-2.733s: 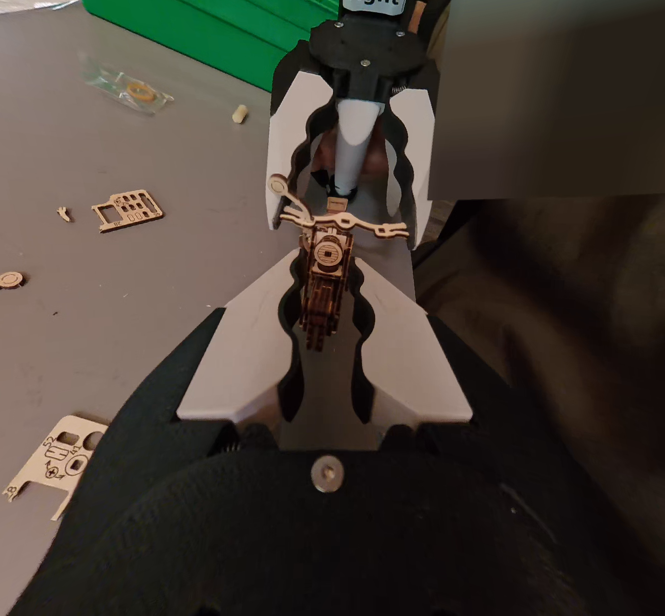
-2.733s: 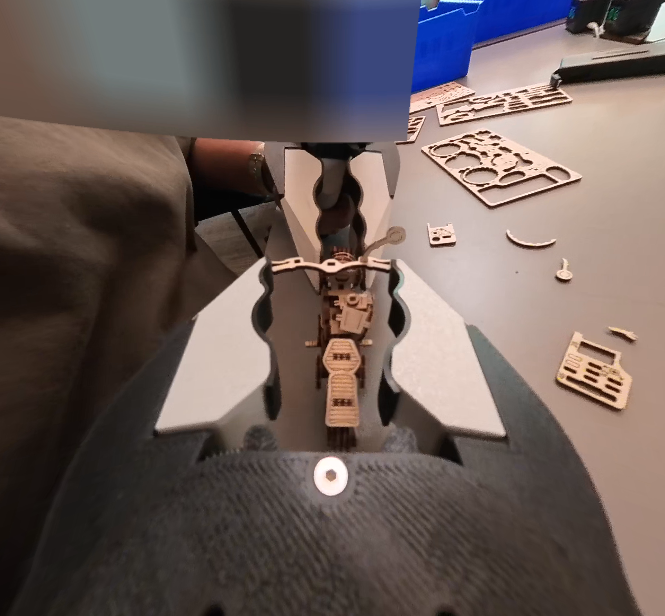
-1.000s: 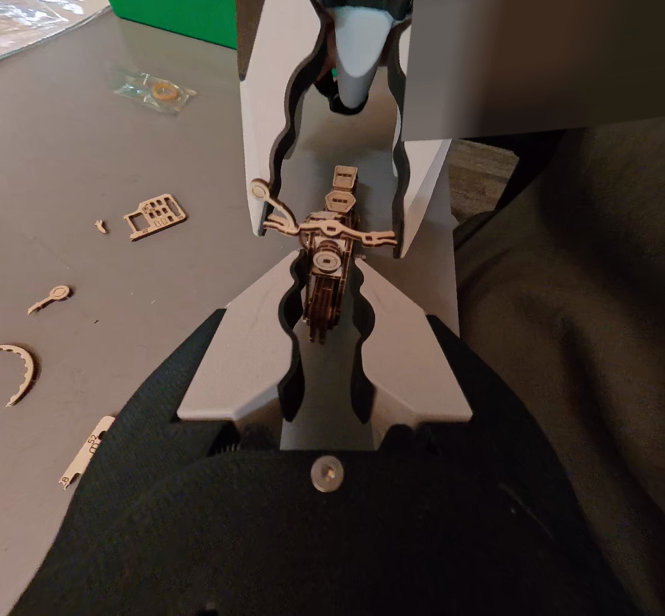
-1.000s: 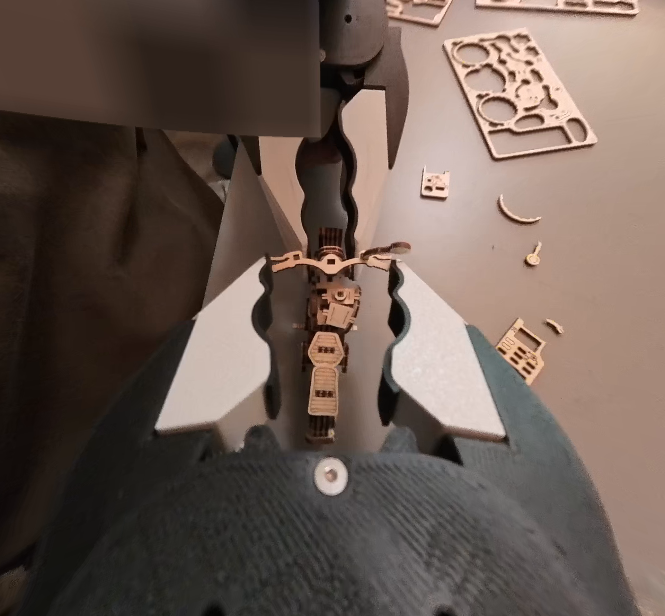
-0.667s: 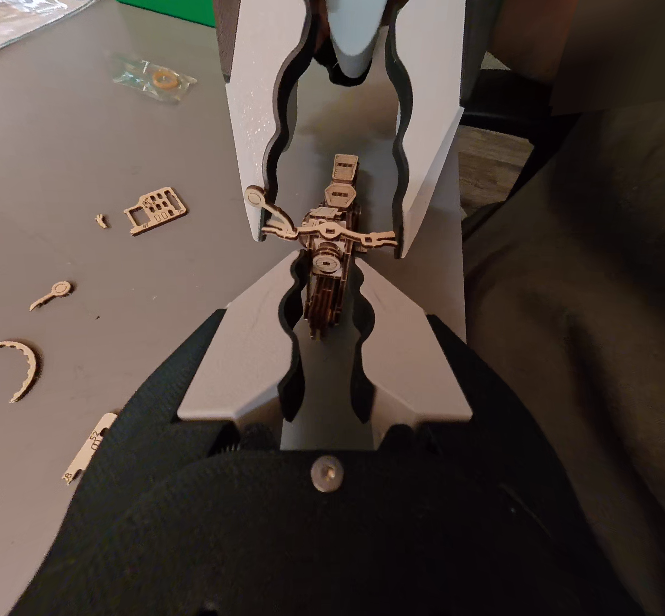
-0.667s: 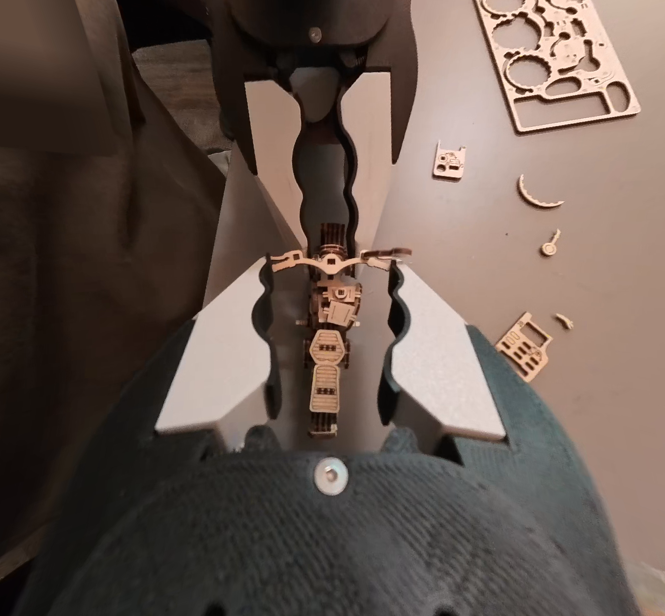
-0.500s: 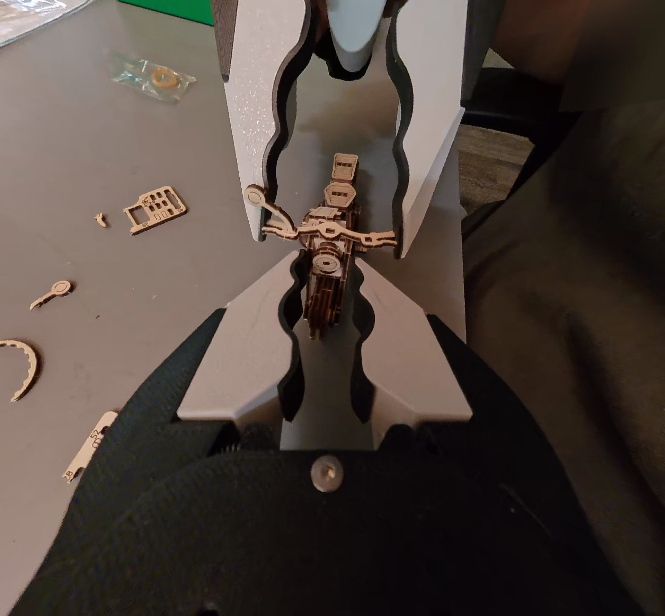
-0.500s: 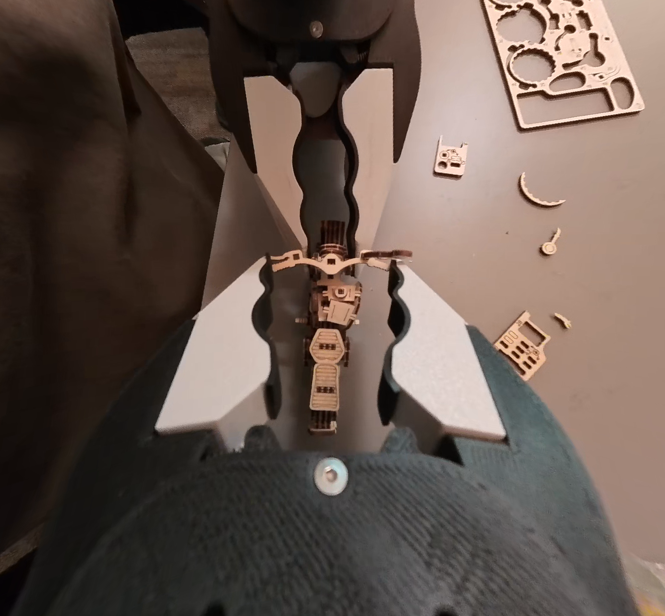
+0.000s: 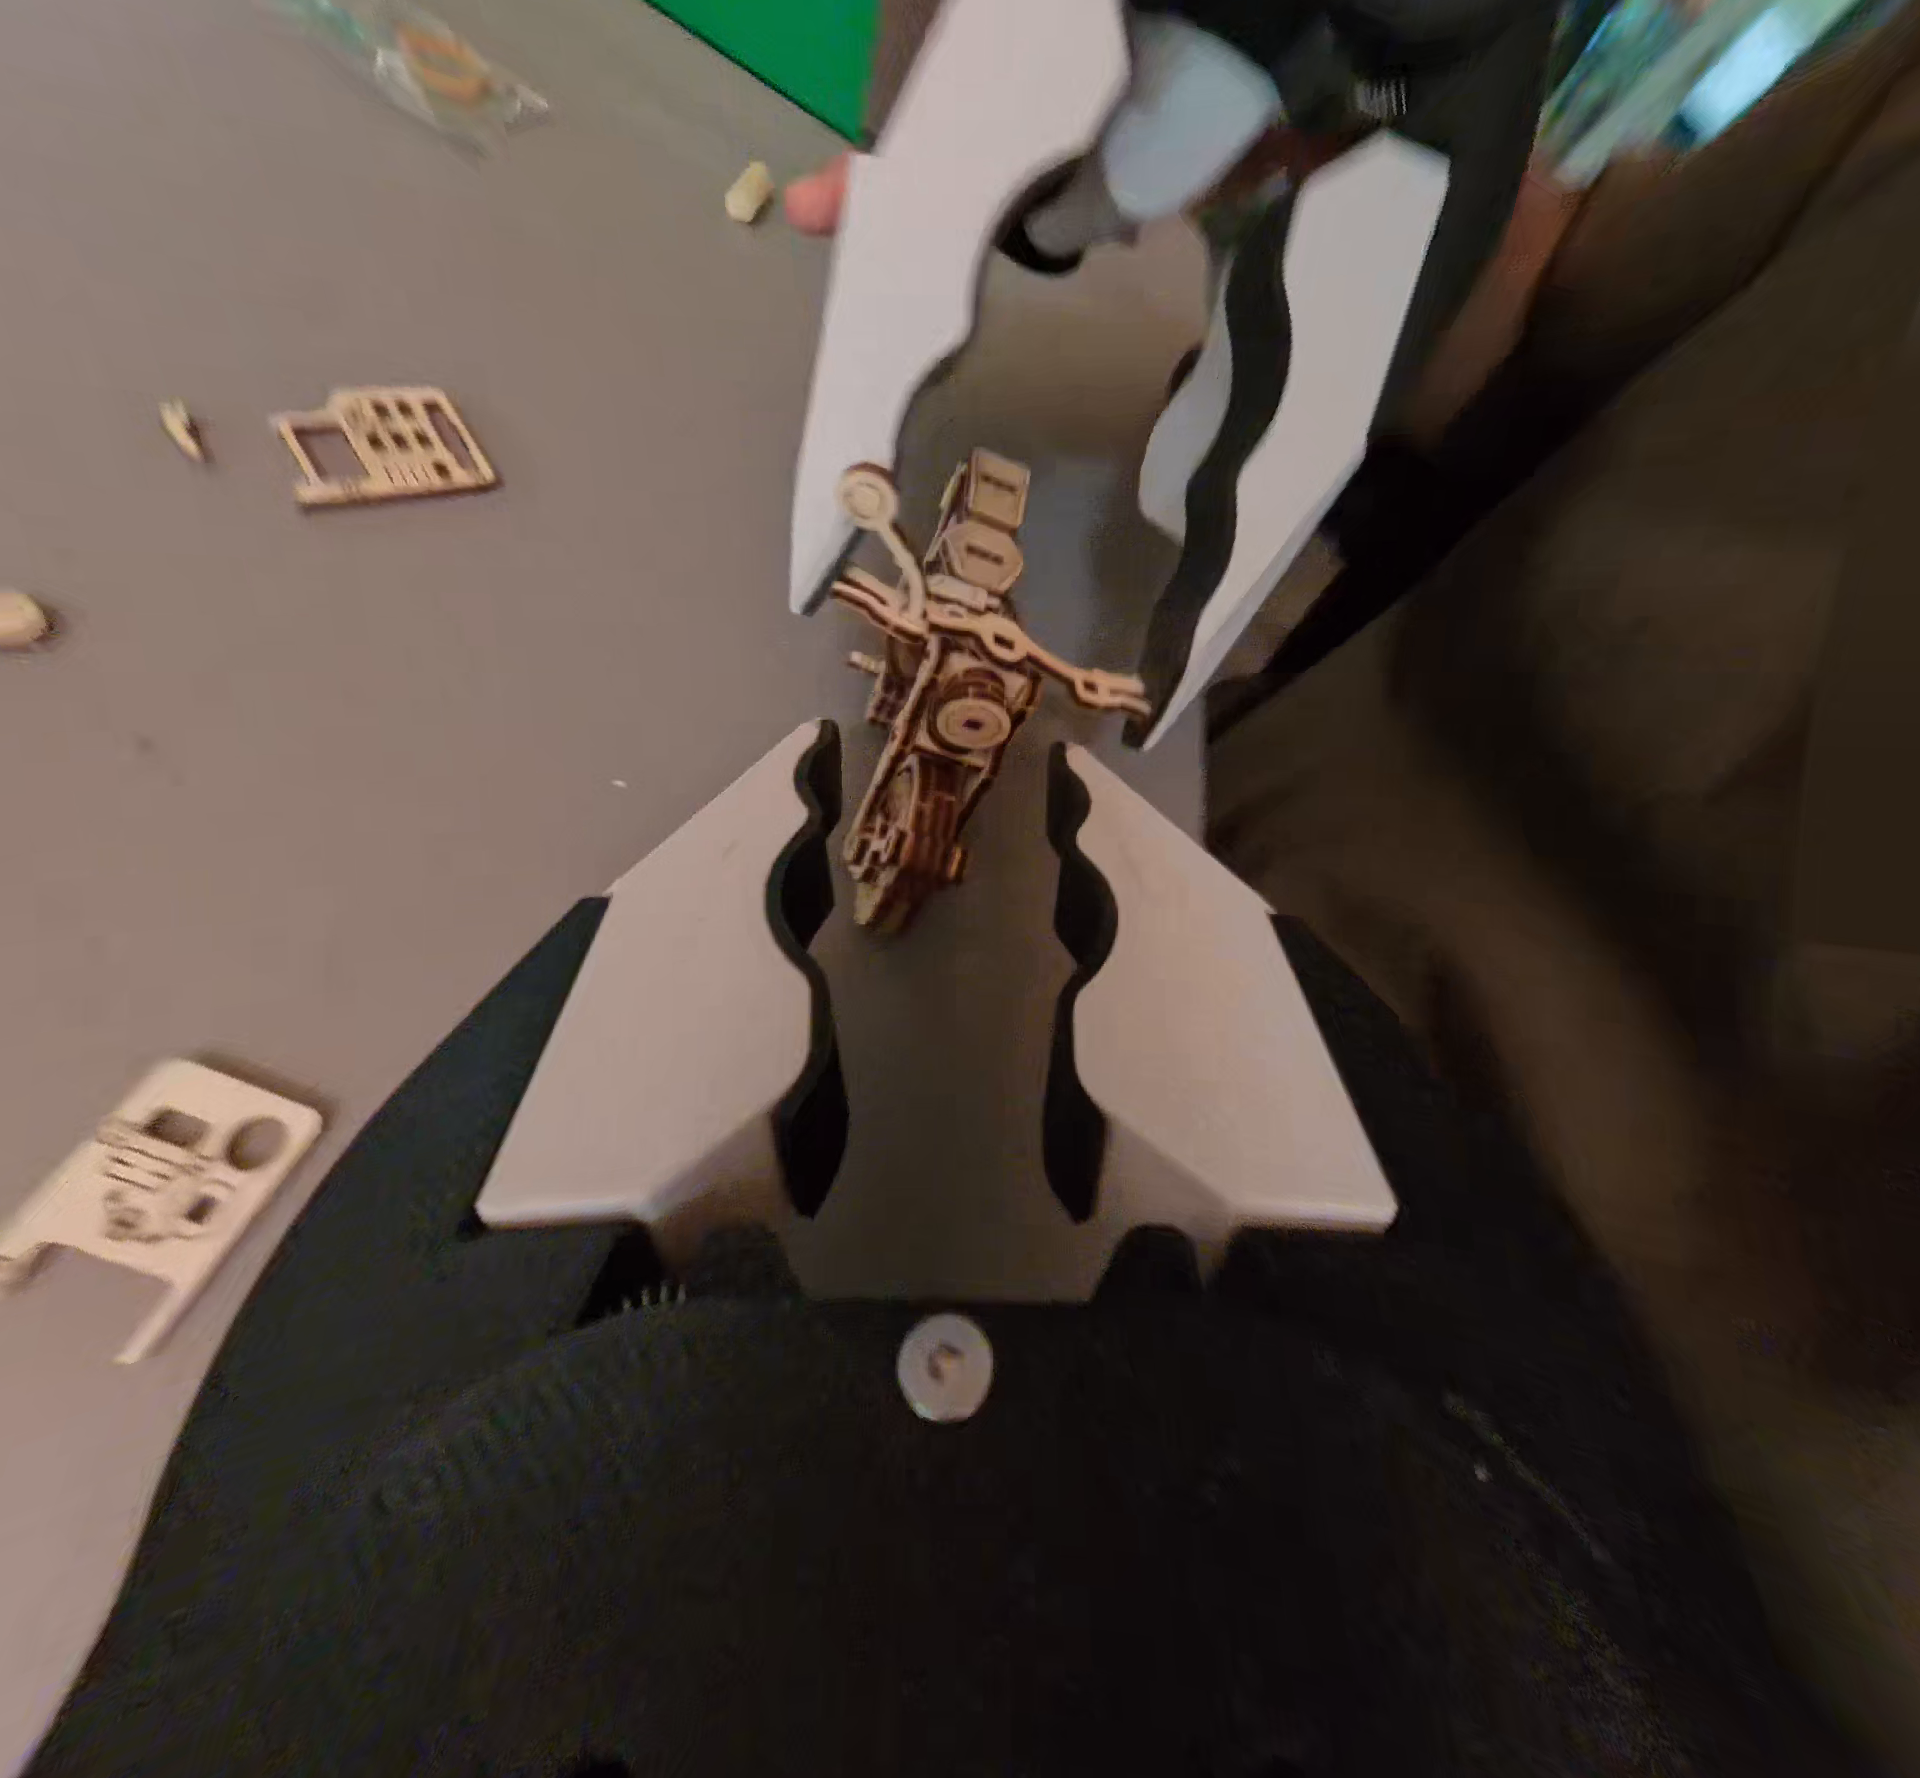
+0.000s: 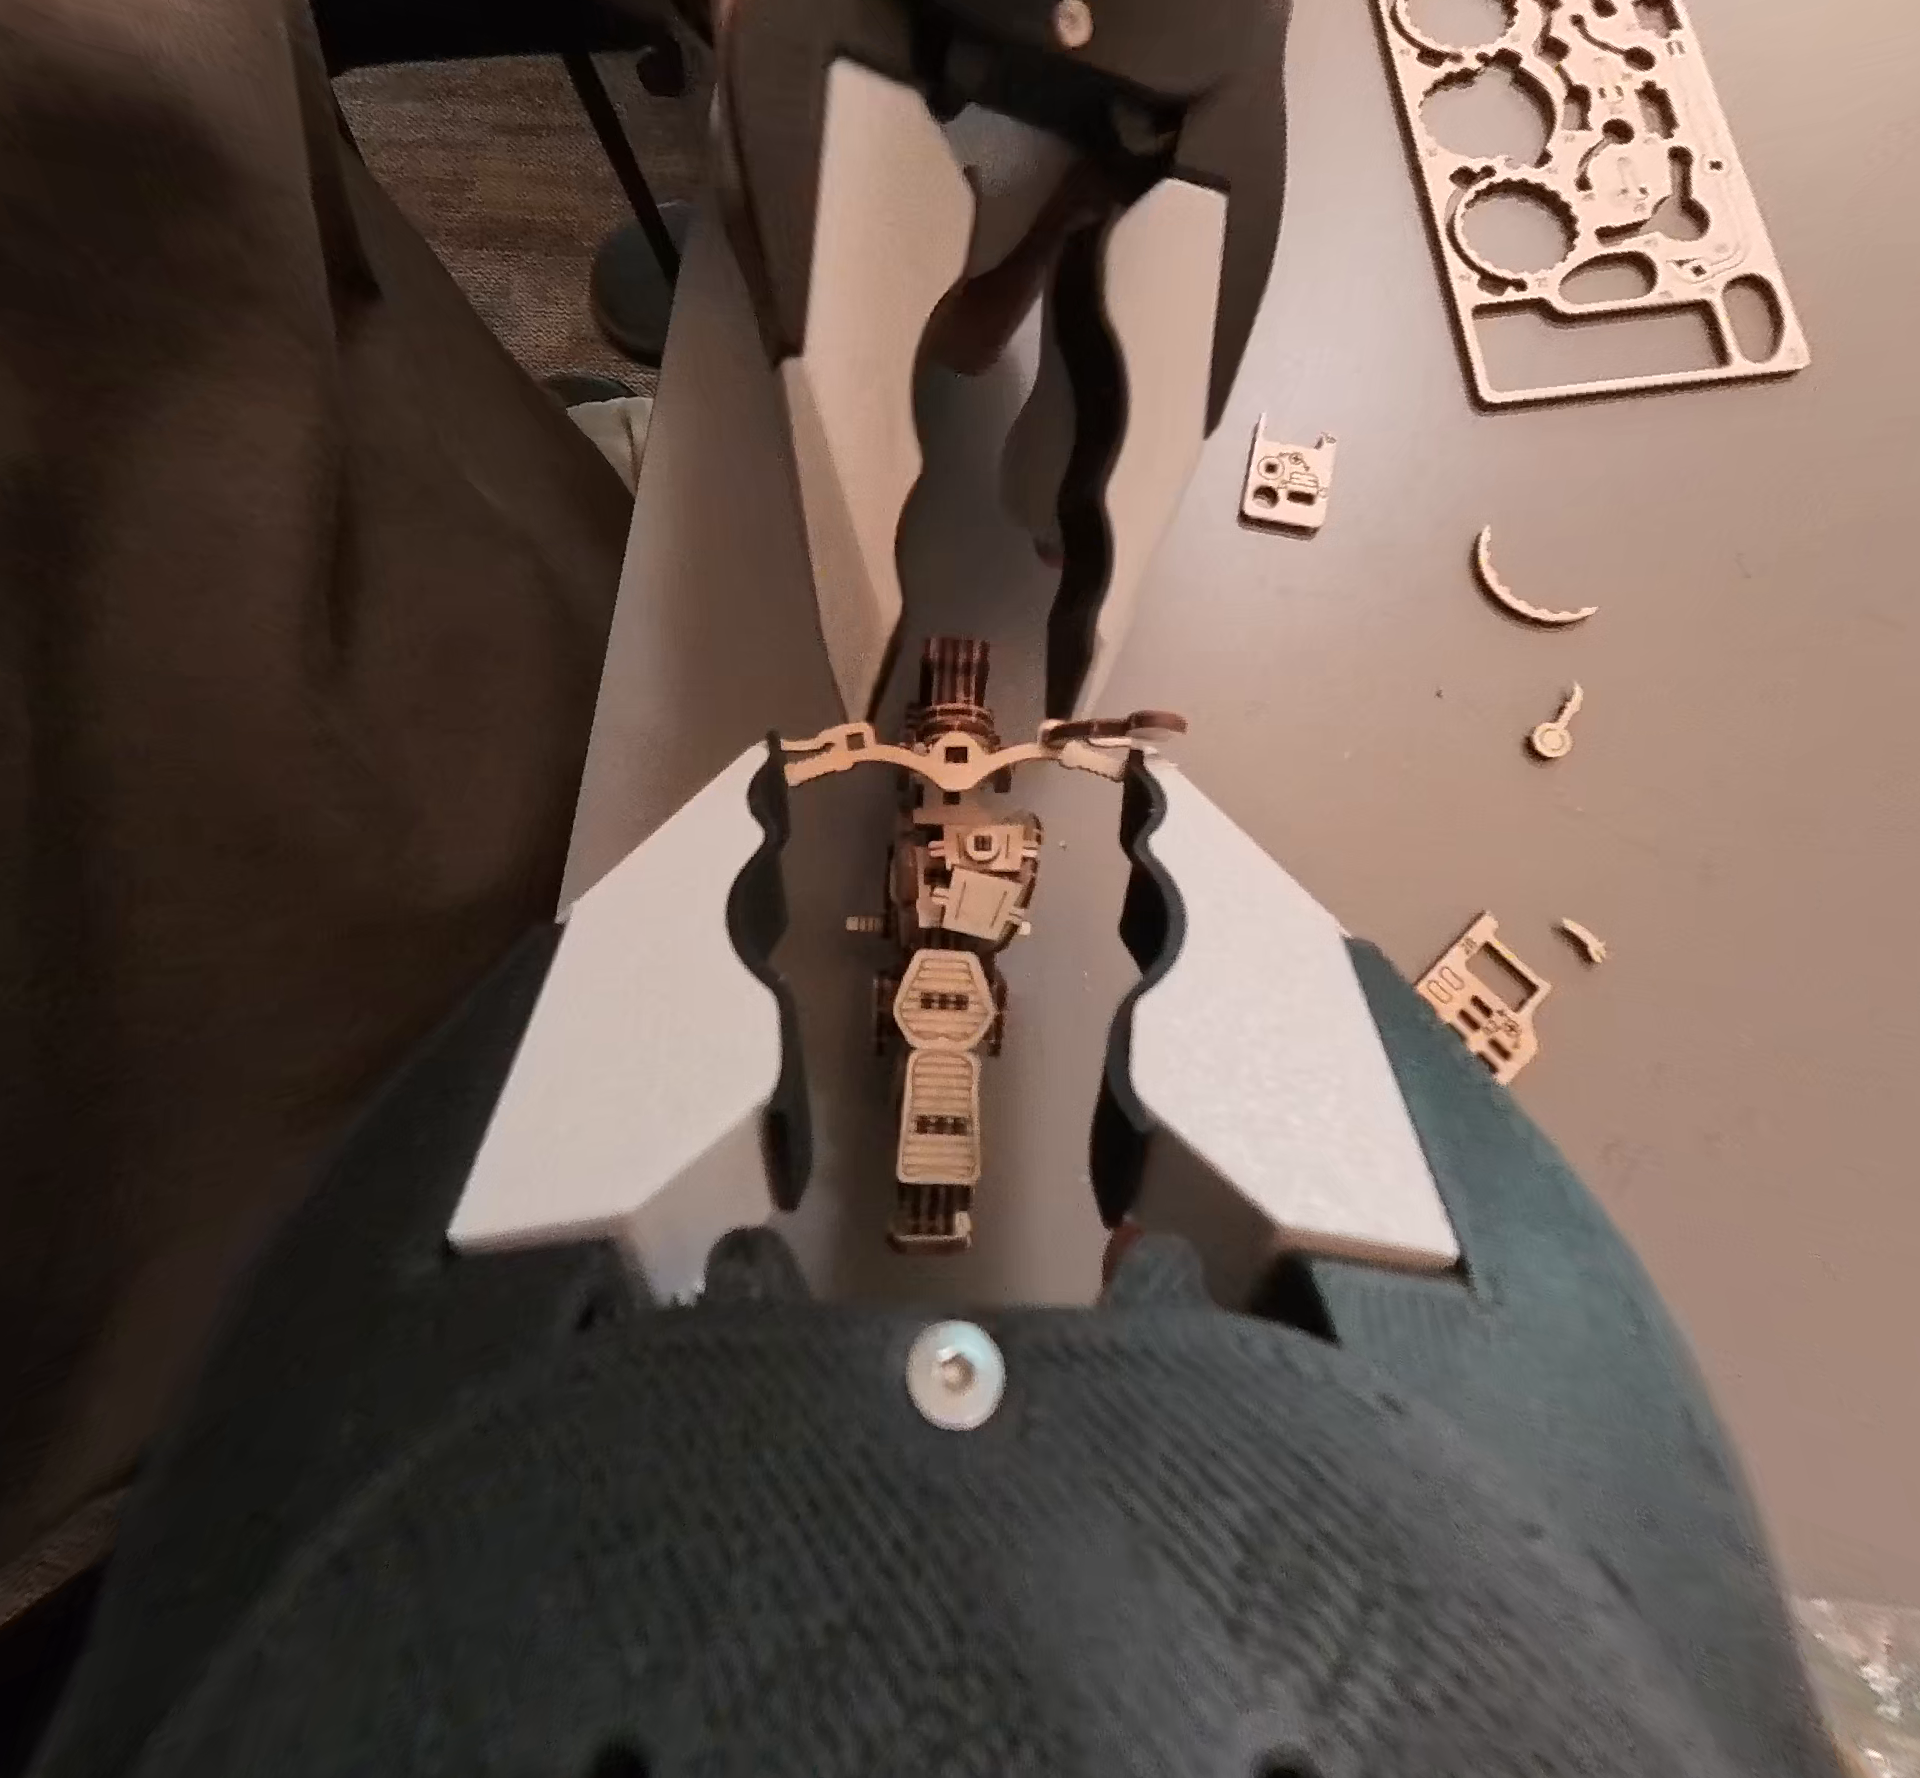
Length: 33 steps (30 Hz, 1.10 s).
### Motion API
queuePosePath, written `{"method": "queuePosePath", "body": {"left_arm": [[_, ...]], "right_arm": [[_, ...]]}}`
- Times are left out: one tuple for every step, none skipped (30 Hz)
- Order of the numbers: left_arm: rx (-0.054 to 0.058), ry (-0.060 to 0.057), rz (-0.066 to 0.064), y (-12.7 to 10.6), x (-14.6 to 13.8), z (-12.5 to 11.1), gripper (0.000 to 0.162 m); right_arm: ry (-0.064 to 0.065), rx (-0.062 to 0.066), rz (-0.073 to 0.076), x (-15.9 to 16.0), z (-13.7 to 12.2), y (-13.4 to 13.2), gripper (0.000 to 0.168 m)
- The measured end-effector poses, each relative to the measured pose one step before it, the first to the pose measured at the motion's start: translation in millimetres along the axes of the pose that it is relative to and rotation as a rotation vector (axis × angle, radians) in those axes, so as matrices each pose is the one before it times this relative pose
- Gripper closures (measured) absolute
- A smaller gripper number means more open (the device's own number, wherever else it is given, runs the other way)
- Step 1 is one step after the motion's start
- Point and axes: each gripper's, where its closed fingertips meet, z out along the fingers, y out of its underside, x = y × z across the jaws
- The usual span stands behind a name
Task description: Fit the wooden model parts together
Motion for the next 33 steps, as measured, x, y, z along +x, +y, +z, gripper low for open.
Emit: {"method": "queuePosePath", "body": {"left_arm": [[0.0245,0.0461,-0.1179,-5.23,0.81,-1.74,0.124],[0.0386,0.0564,-0.1070,-7.24,3.18,-1.77,0.124],[0.0421,0.0494,-0.0845,-6.79,3.69,-1.64,0.123],[0.0307,0.0144,-0.0755,-4.55,-0.93,-0.82,0.123],[0.0149,0.0047,-0.0566,-1.53,-1.48,-0.21,0.123],[-0.0025,-0.0155,-0.0445,1.67,-3.96,0.55,0.125],[-0.0125,-0.0125,-0.0270,3.40,-2.71,1.18,0.126],[-0.0081,-0.0155,-0.0219,3.23,-2.80,1.37,0.129],[0.0031,-0.0127,-0.0202,1.58,-2.44,1.07,0.128],[0.0126,0.0101,-0.0224,-0.03,0.58,0.35,0.130],[0.0090,0.0145,-0.0262,0.02,0.89,0.01,0.132],[0.0070,0.0145,-0.0225,0.09,0.63,0.08,0.134],[0.0073,0.0183,-0.0212,0.00,1.03,0.37,0.136],[0.0058,0.0229,-0.0258,0.10,1.54,0.32,0.139],[0.0047,0.0226,-0.0221,-0.02,1.53,0.46,0.140],[0.0064,0.0161,-0.0159,-0.47,0.83,0.30,0.141],[0.0033,0.0085,-0.0120,-0.47,0.02,0.28,0.141],[-0.0022,0.0030,-0.0019,0.24,-0.26,0.27,0.141],[-0.0009,0.0021,-0.0020,-0.03,0.21,0.25,0.142],[0.0017,0.0015,-0.0007,-0.50,0.81,0.08,0.144],[0.0018,-0.0030,0.0028,-0.40,0.41,0.16,0.145],[0.0004,-0.0038,0.0044,-0.21,0.18,0.06,0.146],[0.0022,-0.0008,0.0026,-0.22,0.23,-0.10,0.146],[0.0021,0.0037,-0.0022,-0.11,0.30,0.07,0.147],[0.0006,0.0057,-0.0036,0.19,0.07,0.06,0.147],[0.0031,0.0070,-0.0060,-0.08,0.11,-0.05,0.147],[0.0014,0.0090,-0.0082,0.23,0.17,0.08,0.147],[0.0023,0.0070,-0.0048,0.16,0.20,0.11,0.147],[-0.0001,0.0054,-0.0005,0.31,0.37,0.19,0.147],[0.0009,0.0021,0.0017,0.03,0.12,0.13,0.148],[-0.0018,0.0023,-0.0012,0.28,0.33,0.20,0.148],[-0.0005,0.0015,-0.0001,0.04,0.12,0.10,0.148],[0.0024,0.0009,-0.0001,-0.22,-0.05,0.06,0.148]], "right_arm": [[0.0015,-0.0005,-0.0028,-0.16,0.21,-0.29,0.104],[0.0014,-0.0006,-0.0027,-0.18,0.21,-0.28,0.104],[0.0018,-0.0006,-0.0024,-0.11,0.18,-0.11,0.104],[0.0024,-0.0006,-0.0020,0.00,0.08,-0.02,0.104],[0.0045,-0.0009,-0.0021,0.39,0.02,0.06,0.104],[0.0039,-0.0008,-0.0015,0.38,-0.18,0.09,0.104],[0.0019,-0.0004,-0.0006,0.07,-0.18,0.21,0.104],[0.0013,-0.0002,-0.0003,0.10,-0.13,0.15,0.104],[0.0012,-0.0002,-0.0006,0.25,-0.04,0.19,0.104],[0.0015,-0.0003,-0.0010,0.19,-0.14,0.16,0.104],[0.0020,0.0003,-0.0011,0.21,-0.17,0.15,0.104],[0.0011,0.0008,-0.0012,0.19,0.07,0.01,0.104],[0.0002,0.0007,-0.0012,-0.03,0.09,0.00,0.104],[0.0001,0.0003,-0.0016,-0.14,-0.03,0.01,0.104],[-0.0017,0.0008,-0.0014,-0.41,0.00,-0.05,0.104],[-0.0016,0.0010,-0.0020,-0.71,0.15,-0.22,0.104],[0.0019,-0.0004,-0.0038,-0.26,0.29,-0.26,0.104],[0.0025,-0.0020,-0.0045,-0.11,0.17,-0.04,0.104],[0.0028,-0.0026,-0.0041,0.20,-0.15,0.18,0.104],[0.0027,-0.0016,-0.0016,0.40,-0.08,0.18,0.104],[0.0004,0.0004,0.0011,0.23,0.00,0.12,0.104],[-0.0010,0.0021,0.0018,0.12,-0.01,0.01,0.104],[-0.0009,0.0031,0.0020,0.20,0.02,-0.08,0.104],[-0.0015,0.0030,0.0017,0.01,-0.02,-0.05,0.104],[-0.0012,0.0022,0.0004,-0.13,0.10,0.03,0.104],[0.0000,0.0016,-0.0006,-0.06,-0.01,-0.11,0.104],[-0.0003,0.0013,-0.0015,-0.12,0.07,-0.02,0.104],[0.0000,0.0011,-0.0017,-0.20,-0.04,-0.04,0.104],[-0.0003,0.0010,-0.0013,-0.27,0.03,0.03,0.104],[-0.0003,0.0013,-0.0005,-0.15,-0.03,0.07,0.104],[-0.0014,0.0022,0.0006,-0.17,0.03,-0.04,0.104],[-0.0011,0.0029,0.0010,0.06,-0.09,0.03,0.104],[-0.0007,0.0032,0.0006,0.06,0.03,0.02,0.104]]}}
